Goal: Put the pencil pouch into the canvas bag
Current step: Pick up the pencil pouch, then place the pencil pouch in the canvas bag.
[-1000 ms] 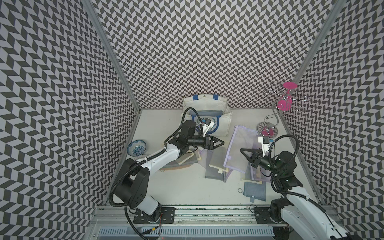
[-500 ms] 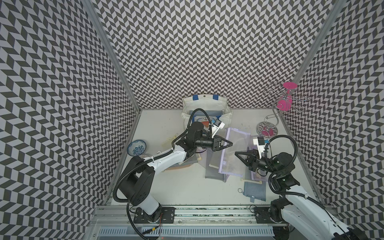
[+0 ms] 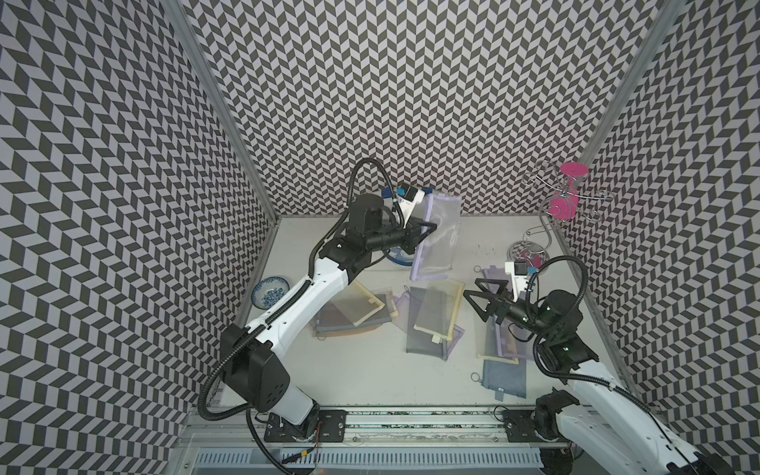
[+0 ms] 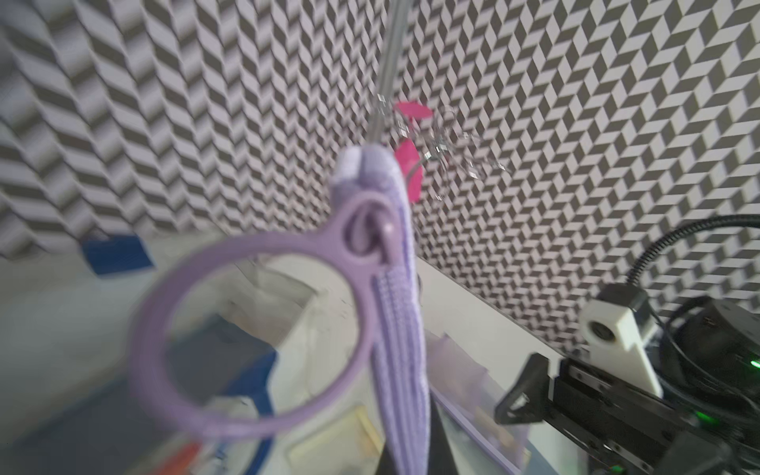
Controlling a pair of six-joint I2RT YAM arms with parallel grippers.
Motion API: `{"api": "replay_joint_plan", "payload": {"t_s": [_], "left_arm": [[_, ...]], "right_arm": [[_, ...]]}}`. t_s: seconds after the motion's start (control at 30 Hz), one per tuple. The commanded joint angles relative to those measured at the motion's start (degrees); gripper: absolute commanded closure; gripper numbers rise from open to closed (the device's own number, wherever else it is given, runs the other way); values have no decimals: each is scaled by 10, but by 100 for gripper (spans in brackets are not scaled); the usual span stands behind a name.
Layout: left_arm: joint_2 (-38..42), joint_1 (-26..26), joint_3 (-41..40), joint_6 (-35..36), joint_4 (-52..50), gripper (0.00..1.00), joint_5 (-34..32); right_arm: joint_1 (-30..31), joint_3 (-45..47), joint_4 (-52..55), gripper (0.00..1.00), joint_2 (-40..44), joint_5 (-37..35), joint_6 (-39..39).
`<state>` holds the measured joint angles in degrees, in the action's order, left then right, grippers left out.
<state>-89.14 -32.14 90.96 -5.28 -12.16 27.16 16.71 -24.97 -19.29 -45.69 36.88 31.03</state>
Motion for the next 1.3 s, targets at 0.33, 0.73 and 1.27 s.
{"api": "replay_joint_plan", "payload": {"t_s": [0.33,0.73,1.27], "left_arm": [[-136,-3,125,427,65,100,-328],[-223,33,131,466,52,100,-302],[-169,41,28,410,76,54,-254]], "right_arm": [[2,-26,53,1,-17,-65,-14],[0,-37,45,2,-51,-62,-22],[-21,-52,83,2,-26,-80,-33]]}}
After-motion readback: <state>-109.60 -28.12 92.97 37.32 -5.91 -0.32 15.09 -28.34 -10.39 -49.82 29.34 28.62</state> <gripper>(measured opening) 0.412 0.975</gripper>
